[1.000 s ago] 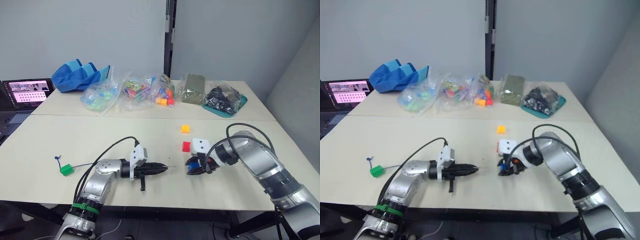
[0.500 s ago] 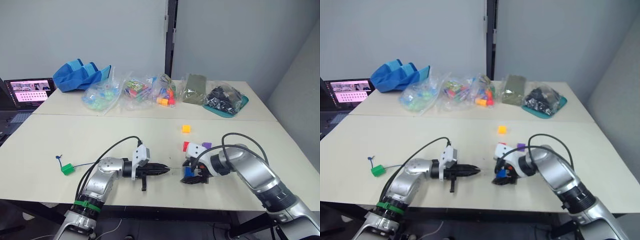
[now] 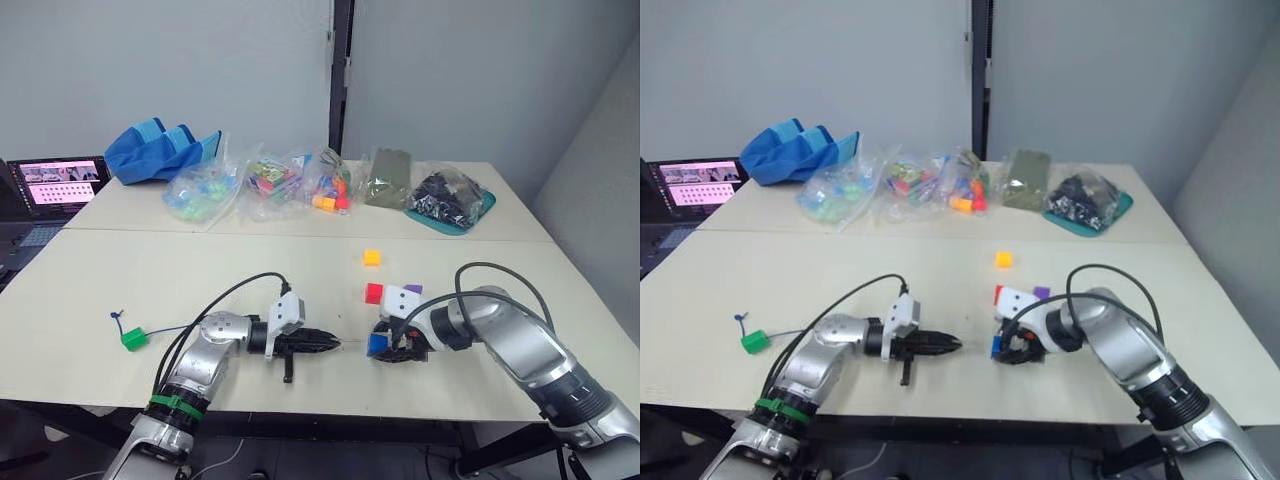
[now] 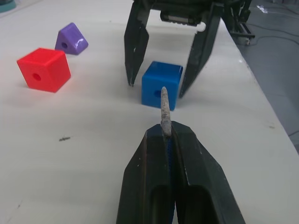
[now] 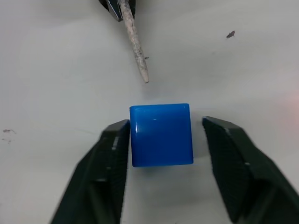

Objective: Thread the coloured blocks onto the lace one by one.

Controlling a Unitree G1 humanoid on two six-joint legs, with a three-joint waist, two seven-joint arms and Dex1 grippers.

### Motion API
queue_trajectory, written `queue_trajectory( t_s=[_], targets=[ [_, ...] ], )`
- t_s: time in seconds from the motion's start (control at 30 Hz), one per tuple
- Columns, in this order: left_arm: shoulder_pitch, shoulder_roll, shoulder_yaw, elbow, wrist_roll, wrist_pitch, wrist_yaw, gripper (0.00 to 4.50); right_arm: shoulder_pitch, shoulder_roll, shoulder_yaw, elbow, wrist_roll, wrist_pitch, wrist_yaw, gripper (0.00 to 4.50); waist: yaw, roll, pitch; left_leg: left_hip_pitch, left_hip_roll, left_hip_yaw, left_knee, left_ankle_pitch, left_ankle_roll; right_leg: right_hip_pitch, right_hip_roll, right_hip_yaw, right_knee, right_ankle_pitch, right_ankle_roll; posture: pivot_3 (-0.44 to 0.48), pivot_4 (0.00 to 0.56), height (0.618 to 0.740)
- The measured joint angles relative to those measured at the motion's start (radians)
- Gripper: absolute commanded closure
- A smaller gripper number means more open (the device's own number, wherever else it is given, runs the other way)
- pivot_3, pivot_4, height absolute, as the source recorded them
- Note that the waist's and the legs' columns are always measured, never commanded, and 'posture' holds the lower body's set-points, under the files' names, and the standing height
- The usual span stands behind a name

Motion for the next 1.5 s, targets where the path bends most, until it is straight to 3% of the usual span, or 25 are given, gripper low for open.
queue_trajectory(
  t_s=[0.03,0.63,1.5],
  targets=[
    [-0.001,0.000,-0.001,0.004,0.007,-0.001,0.002,4.50,0.000,0.000,0.000,-0.001,0.001,0.001,-0.001,3.34,0.000,0.000,0.000,0.000,0.000,0.000,0.000,0.000,0.000,0.000,0.000,0.000,0.000,0.000,0.000,0.000,0.150,0.740],
    [-0.095,-0.056,-0.027,0.132,0.058,-0.052,0.003,4.50,0.016,-0.001,-0.001,-0.048,0.012,0.047,-0.008,3.34,0.000,0.000,0.000,0.000,0.000,0.000,0.000,0.000,0.000,0.000,0.000,0.000,0.000,0.000,0.000,0.000,0.150,0.740],
    [-0.089,-0.067,-0.015,0.162,0.032,-0.060,-0.056,4.50,0.016,0.000,-0.002,-0.047,0.031,0.044,-0.016,3.34,0.001,0.000,0.000,0.000,0.000,0.000,0.000,0.000,0.000,0.000,0.000,0.000,0.000,0.000,0.000,0.000,0.150,0.740]
  ],
)
